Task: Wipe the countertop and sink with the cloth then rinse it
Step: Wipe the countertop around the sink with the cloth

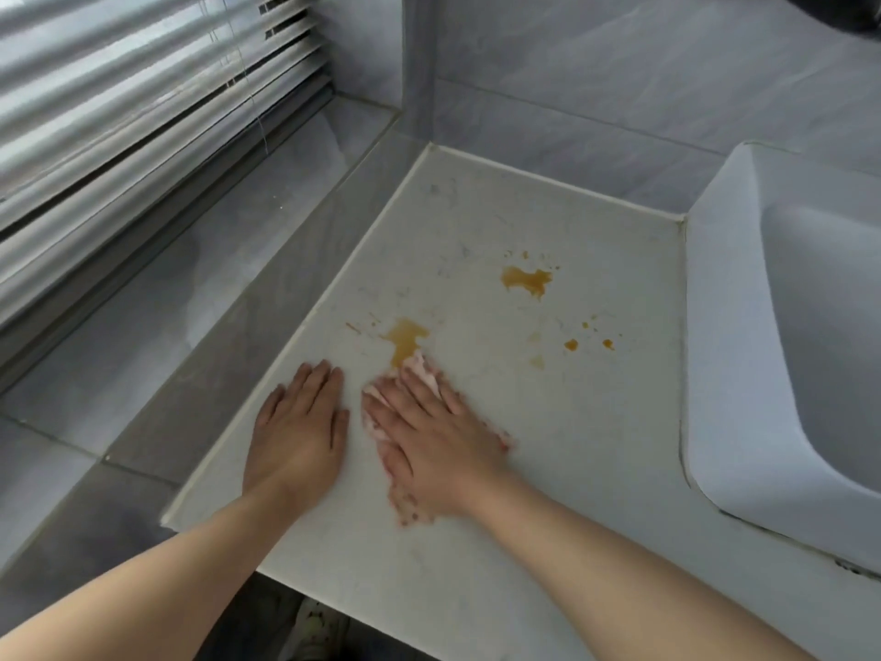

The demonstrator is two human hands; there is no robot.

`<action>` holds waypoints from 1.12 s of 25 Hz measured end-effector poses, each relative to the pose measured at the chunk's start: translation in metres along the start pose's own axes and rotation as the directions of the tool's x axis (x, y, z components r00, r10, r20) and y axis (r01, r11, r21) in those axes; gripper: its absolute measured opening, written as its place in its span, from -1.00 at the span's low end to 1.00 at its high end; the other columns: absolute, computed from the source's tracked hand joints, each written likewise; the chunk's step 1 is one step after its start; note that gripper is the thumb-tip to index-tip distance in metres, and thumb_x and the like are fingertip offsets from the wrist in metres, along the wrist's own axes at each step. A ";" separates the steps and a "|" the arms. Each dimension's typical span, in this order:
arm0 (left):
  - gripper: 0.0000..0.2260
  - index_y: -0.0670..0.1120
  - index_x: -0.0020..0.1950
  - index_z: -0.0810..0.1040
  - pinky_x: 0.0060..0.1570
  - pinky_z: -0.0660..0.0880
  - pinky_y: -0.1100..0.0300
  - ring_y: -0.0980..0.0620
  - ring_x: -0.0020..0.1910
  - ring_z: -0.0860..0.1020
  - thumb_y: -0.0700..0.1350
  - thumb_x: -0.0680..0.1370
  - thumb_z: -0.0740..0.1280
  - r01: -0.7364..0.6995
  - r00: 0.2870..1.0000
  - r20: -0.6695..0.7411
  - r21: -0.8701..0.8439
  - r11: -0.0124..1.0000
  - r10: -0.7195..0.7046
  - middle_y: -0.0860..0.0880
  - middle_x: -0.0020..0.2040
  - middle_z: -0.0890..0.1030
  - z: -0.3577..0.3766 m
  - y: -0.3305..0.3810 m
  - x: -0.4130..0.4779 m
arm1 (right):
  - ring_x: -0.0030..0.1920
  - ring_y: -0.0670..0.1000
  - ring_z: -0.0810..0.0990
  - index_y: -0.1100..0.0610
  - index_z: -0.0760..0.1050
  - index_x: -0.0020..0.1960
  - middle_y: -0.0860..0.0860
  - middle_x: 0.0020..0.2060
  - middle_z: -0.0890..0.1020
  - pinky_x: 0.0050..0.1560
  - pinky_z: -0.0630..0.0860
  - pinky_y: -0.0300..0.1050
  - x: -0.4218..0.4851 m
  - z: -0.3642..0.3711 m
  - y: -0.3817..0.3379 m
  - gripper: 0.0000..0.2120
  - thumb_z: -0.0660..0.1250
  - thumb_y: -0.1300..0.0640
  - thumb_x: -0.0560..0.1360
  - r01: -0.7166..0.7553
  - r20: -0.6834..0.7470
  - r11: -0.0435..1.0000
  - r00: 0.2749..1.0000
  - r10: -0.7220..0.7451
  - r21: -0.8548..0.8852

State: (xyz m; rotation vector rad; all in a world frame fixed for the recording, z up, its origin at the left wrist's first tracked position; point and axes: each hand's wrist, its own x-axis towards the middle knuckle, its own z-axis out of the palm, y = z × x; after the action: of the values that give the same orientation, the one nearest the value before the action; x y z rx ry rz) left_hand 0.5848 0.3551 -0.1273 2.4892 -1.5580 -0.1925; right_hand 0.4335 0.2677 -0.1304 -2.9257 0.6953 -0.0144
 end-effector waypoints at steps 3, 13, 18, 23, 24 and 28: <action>-0.42 -0.11 0.46 0.27 0.36 -0.07 0.20 0.07 0.43 0.17 0.11 0.55 -0.18 -0.120 0.993 -0.004 0.075 0.990 0.121 -0.05 0.45 0.30 -0.003 -0.016 -0.005 | 0.54 0.02 -0.04 0.02 0.06 0.55 -0.03 0.54 0.10 0.47 -0.27 0.00 0.040 -0.004 0.010 -0.28 -0.31 -0.12 0.42 -0.106 0.023 0.993 0.994 0.105 0.051; -0.51 -0.28 0.35 0.39 0.38 -0.05 0.16 -0.14 0.33 0.41 -0.01 0.57 -0.01 0.009 0.999 -0.033 0.095 0.995 -0.006 -0.22 0.34 0.44 0.005 -0.016 -0.006 | 0.54 0.05 -0.04 0.03 0.03 0.55 0.00 0.55 0.08 0.46 -0.25 0.05 0.080 -0.006 0.010 -0.47 -0.09 -0.01 0.59 -0.225 -0.027 0.974 0.974 0.225 0.016; -0.55 -0.27 0.29 0.47 0.37 0.06 0.11 -0.14 0.27 0.48 -0.05 0.54 0.04 0.047 0.992 -0.123 0.042 0.998 -0.042 -0.22 0.28 0.50 0.006 -0.015 -0.009 | 0.53 0.13 0.02 0.11 0.11 0.53 0.06 0.53 0.16 0.45 -0.27 0.06 0.086 0.008 -0.016 -0.33 -0.27 -0.07 0.49 -0.383 -0.101 0.918 0.914 0.393 0.103; -0.56 -0.28 0.21 0.53 0.26 0.20 0.07 -0.17 0.18 0.54 -0.12 0.48 0.05 0.103 0.973 -0.206 0.006 0.995 -0.100 -0.23 0.20 0.56 0.006 -0.012 -0.012 | 0.54 0.02 -0.15 0.06 -0.05 0.56 -0.02 0.56 -0.03 0.48 -0.32 0.00 0.125 -0.004 -0.021 -0.48 -0.09 -0.03 0.63 -0.111 0.038 0.989 0.993 0.108 0.095; -0.56 -0.28 0.22 0.53 0.27 0.19 0.08 -0.17 0.19 0.54 -0.11 0.49 0.05 0.107 0.973 -0.208 0.013 0.994 -0.102 -0.22 0.21 0.56 0.006 -0.012 -0.013 | 0.54 0.01 -0.17 0.06 -0.07 0.56 -0.02 0.56 -0.05 0.49 -0.30 0.03 0.128 -0.005 -0.011 -0.48 -0.08 -0.02 0.64 -0.196 0.042 0.976 0.980 0.193 0.097; -0.56 -0.27 0.24 0.52 0.30 0.15 0.07 -0.16 0.22 0.52 -0.08 0.51 0.05 0.103 0.975 -0.203 0.029 0.994 -0.095 -0.21 0.23 0.55 0.005 -0.012 -0.012 | 0.54 0.08 -0.18 0.09 -0.09 0.56 0.04 0.56 -0.06 0.49 -0.28 0.08 0.105 -0.013 0.013 -0.46 -0.11 -0.02 0.62 -0.566 0.014 0.820 0.824 0.567 0.082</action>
State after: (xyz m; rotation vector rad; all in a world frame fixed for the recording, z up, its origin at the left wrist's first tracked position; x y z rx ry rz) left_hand 0.5893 0.3704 -0.1352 2.5278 -1.3716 0.0756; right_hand 0.5213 0.2070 -0.1215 -2.5208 1.4990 0.0012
